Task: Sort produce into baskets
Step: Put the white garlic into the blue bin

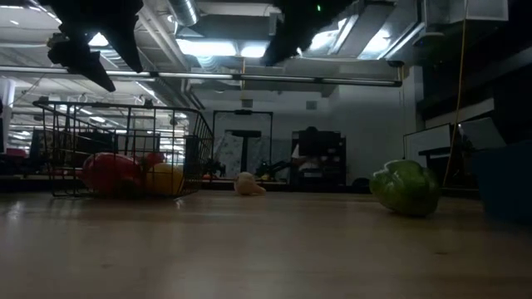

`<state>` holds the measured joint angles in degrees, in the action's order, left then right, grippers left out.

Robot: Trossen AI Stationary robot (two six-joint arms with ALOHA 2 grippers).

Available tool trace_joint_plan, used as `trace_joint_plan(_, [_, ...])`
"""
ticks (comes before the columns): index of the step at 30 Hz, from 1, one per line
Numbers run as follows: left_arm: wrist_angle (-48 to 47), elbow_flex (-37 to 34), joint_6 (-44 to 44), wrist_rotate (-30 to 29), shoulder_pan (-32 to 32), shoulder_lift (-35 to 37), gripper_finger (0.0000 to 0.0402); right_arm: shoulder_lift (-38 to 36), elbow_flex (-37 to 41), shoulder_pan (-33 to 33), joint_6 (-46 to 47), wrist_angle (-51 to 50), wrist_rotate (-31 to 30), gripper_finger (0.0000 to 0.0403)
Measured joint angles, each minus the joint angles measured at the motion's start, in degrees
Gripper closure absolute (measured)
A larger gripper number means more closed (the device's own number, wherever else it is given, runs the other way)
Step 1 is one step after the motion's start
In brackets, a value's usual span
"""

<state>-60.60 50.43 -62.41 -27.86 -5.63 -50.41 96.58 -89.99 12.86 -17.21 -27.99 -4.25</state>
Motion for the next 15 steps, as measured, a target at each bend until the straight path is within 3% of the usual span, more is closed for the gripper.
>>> trace_joint_plan(6, [-0.01, 0.00, -0.02, -0.10, 0.00, 0.00, 0.0031, 5.60, 0.06, 6.58, 0.60, -0.35, 12.99, 0.0091])
trace_joint_plan(15, [-0.02, 0.00, -0.09, -0.31, 0.00, 0.00, 0.0031, 16.73, 0.10, 6.96, 1.45, 2.50, 13.44, 0.0091])
